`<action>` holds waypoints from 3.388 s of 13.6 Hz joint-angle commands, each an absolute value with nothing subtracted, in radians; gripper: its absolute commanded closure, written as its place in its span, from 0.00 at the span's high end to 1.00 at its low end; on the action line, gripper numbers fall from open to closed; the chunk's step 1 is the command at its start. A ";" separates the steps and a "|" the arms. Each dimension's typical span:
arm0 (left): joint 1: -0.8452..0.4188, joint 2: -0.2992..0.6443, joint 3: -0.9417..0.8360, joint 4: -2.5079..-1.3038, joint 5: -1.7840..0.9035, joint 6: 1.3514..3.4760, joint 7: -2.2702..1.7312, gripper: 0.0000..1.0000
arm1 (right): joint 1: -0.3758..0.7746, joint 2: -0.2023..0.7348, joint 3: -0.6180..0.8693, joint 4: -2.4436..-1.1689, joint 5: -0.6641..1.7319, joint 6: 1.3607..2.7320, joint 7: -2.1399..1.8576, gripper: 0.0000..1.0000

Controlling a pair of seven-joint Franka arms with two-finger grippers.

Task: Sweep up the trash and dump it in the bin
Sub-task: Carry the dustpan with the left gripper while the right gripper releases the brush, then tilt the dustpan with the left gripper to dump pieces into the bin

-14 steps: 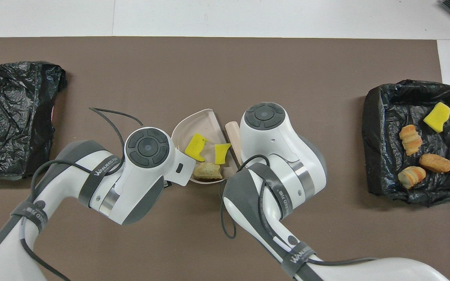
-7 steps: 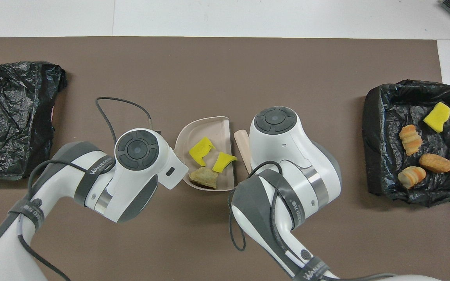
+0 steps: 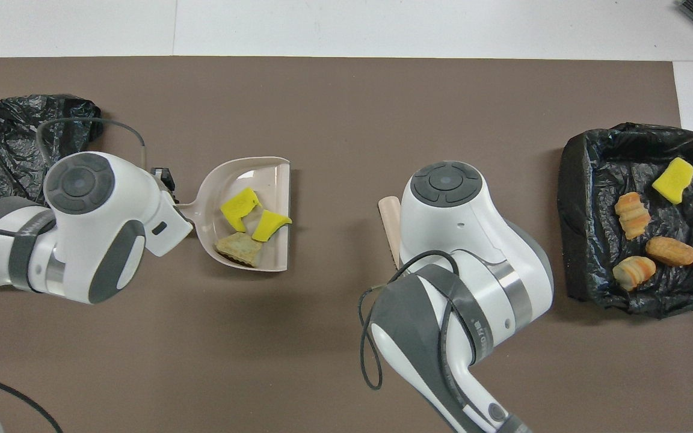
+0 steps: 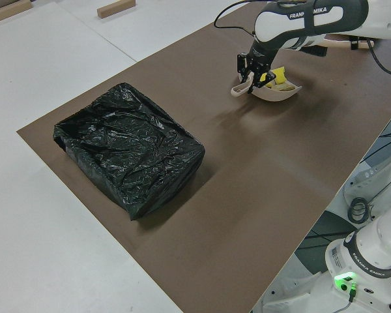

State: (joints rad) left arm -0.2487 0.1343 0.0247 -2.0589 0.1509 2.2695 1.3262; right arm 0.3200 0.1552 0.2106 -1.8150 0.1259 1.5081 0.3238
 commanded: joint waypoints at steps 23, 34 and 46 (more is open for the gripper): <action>0.344 0.305 0.028 -1.463 0.426 2.014 1.746 0.00 | 0.496 0.215 0.209 -1.777 0.207 1.674 0.678 1.00; 0.227 0.302 0.029 -1.482 0.840 1.973 1.539 0.00 | 0.213 0.207 0.183 -1.445 0.074 1.460 0.344 1.00; 0.092 0.270 0.029 -1.489 1.189 1.740 1.358 0.00 | 0.052 0.160 0.086 -1.394 -0.132 1.482 -0.003 1.00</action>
